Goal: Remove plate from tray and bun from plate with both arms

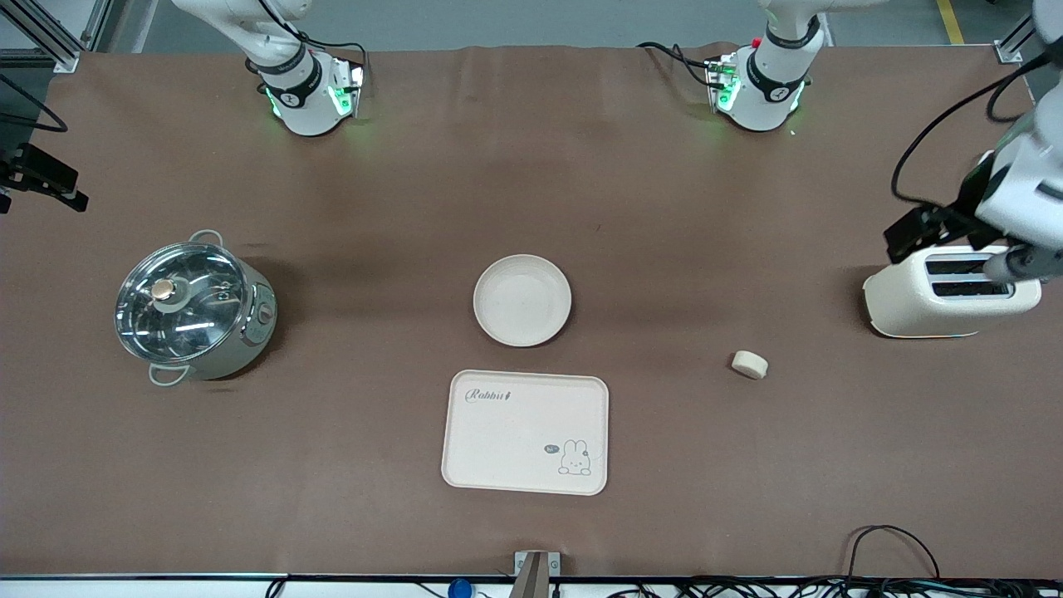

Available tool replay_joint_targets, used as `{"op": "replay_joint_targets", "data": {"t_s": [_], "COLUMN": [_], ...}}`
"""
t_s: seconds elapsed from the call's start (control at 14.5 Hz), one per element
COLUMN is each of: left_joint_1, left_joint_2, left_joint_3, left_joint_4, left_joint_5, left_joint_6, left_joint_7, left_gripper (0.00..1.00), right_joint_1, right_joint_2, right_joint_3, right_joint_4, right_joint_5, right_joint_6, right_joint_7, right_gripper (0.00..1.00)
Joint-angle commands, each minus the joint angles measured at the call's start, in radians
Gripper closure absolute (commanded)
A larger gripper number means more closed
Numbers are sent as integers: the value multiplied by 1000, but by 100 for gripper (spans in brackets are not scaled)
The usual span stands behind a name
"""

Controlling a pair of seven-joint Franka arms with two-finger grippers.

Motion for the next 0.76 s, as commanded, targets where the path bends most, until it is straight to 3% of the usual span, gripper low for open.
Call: {"op": "replay_joint_targets", "data": {"t_s": [0.0,0.21,0.41,0.69], "left_joint_1": [-25,-35,-33,-32], "left_joint_2": [-107,-266,-333,-340], "left_joint_3": [28,66,80,80], "left_joint_4": [-75,-252,-322,-324], "left_joint_5": [-31,-98,-102,-100], "left_joint_6": [-52,-26,-31,-48], "left_joint_7": [60,74,164,168], "left_gripper": [0,0,0,0], "right_joint_1": [-2,-5,-4,-2], "right_joint_2": [-3,-4,-3,-3], "right_joint_3": [2,-1,-1,1], "right_joint_4": [4,1,4,4], "right_joint_5": [-4,-4,-4,-4], "right_joint_6": [-12,-24,-12,-12], "right_joint_7": [-13,-14,-14,-14], "right_gripper": [0,0,0,0]}}
